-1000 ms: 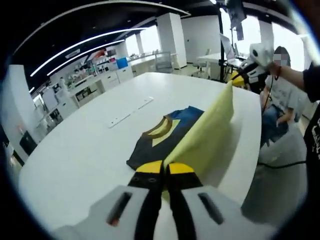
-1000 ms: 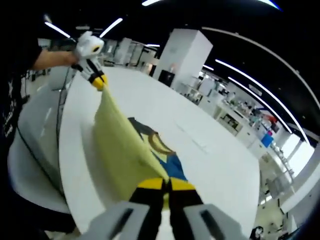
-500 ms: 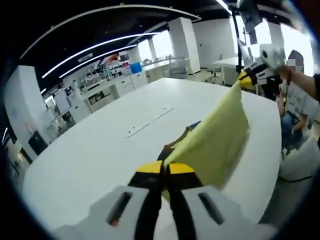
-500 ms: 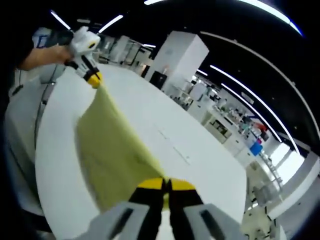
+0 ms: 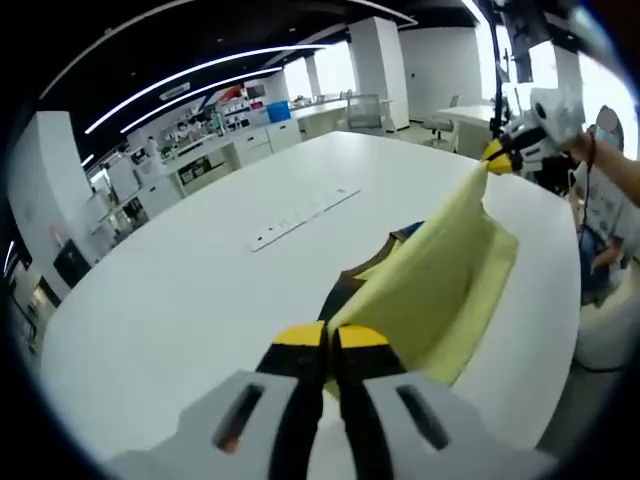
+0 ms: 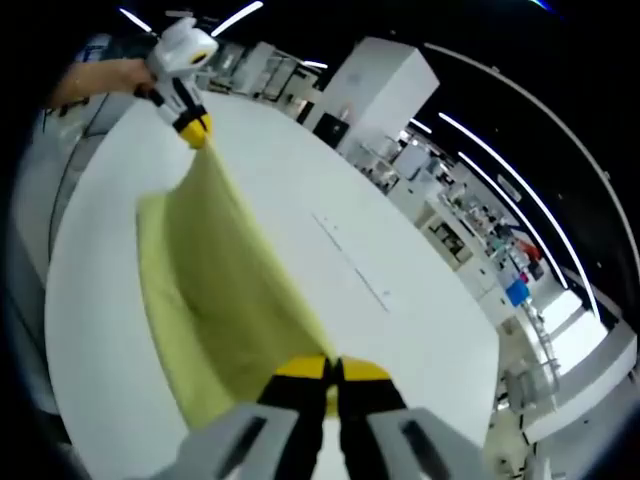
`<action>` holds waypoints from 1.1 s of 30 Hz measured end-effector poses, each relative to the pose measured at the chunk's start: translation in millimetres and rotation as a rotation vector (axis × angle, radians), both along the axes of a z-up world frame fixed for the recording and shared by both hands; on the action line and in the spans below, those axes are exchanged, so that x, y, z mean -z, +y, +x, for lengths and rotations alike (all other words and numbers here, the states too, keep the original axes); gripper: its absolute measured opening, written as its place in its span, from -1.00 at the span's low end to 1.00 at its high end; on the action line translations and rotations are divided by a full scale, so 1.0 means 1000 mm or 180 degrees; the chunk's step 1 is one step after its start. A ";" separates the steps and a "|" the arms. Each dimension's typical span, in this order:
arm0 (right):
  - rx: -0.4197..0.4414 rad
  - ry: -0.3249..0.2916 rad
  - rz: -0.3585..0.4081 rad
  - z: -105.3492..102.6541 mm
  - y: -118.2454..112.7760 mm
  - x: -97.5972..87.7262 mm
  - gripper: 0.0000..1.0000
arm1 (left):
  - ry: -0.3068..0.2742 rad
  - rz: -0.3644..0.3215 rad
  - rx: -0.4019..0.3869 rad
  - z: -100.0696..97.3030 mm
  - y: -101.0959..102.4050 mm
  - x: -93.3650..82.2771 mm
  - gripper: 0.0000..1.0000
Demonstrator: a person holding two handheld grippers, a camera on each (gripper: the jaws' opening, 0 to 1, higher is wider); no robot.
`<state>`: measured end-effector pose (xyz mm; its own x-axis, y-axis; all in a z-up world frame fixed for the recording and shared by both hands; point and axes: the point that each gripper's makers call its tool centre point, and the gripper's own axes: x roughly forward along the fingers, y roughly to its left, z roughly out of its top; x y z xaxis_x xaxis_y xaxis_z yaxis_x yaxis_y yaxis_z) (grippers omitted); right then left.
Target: Fold the garment on the visible template until the final outline fits inside the template.
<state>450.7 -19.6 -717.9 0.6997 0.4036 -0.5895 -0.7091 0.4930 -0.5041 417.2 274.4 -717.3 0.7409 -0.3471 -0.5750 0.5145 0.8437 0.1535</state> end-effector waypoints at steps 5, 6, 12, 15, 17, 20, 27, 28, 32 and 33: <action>0.0139 0.0047 -0.0047 0.013 0.002 0.014 -1.00 | 0.0063 -0.0038 -0.0107 0.019 0.005 0.020 -1.00; 0.0158 0.0039 -0.0084 0.017 0.002 0.019 -1.00 | 0.0079 -0.0037 -0.0115 0.022 0.004 0.025 -1.00; 0.0215 0.0164 -0.0223 0.027 0.004 0.042 -1.00 | 0.0163 -0.0018 -0.0153 0.034 0.003 0.044 -1.00; 0.0242 0.0196 -0.0243 0.036 0.004 0.052 -1.00 | 0.0195 -0.0001 -0.0165 0.044 0.006 0.056 -1.00; 0.0287 0.0234 -0.0200 0.040 0.005 0.056 -1.00 | 0.0220 0.0016 -0.0184 0.047 0.006 0.064 -1.00; 0.0353 0.0286 -0.0113 0.053 0.006 0.067 -1.00 | 0.0273 -0.0089 -0.0295 0.054 0.008 0.077 -1.00; 0.0413 0.0446 0.0003 0.065 0.009 0.087 -1.00 | 0.0307 -0.0208 -0.0427 0.066 0.014 0.100 -0.96; 0.0425 0.0481 0.0015 0.065 0.008 0.089 -1.00 | 0.0224 -0.0164 -0.0388 0.069 0.015 0.100 -0.94; 0.0520 0.0595 0.0117 0.071 0.006 0.100 -1.00 | 0.0166 -0.0062 -0.0333 0.071 0.015 0.105 -0.84; 0.0551 0.0625 0.0164 0.072 0.006 0.102 -1.00 | 0.0171 -0.0053 -0.0331 0.072 0.016 0.107 -0.82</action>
